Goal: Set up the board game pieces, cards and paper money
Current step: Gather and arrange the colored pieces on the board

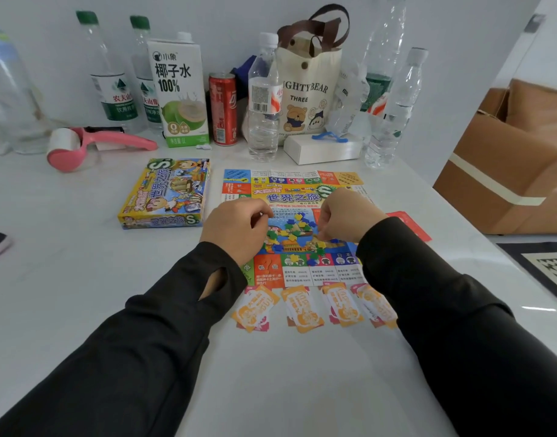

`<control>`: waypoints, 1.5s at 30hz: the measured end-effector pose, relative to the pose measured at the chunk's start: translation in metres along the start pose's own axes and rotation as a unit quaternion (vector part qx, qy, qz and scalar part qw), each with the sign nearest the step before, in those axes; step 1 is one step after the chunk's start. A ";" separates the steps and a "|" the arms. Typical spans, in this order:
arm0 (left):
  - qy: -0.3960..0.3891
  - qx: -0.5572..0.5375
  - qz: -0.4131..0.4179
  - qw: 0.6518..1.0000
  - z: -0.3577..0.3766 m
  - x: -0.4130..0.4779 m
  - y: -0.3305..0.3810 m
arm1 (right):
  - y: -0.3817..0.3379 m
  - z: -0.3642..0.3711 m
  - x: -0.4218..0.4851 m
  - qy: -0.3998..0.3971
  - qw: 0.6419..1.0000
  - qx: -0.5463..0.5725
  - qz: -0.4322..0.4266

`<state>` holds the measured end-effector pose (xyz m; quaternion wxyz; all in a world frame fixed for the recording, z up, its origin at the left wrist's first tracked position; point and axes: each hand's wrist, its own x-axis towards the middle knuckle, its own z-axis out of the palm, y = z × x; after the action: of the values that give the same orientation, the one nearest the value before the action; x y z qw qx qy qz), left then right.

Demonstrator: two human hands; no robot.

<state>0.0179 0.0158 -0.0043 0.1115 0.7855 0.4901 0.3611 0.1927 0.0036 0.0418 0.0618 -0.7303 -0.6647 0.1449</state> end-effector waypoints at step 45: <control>-0.020 0.003 -0.042 0.999 -0.002 0.003 -0.001 | -0.023 -0.014 0.034 -0.012 0.993 -0.049 -0.102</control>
<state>0.0164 0.0188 -0.0021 0.1334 0.7719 0.5212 0.3387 0.1778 0.0414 0.0570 0.0323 -0.6589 -0.7429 0.1134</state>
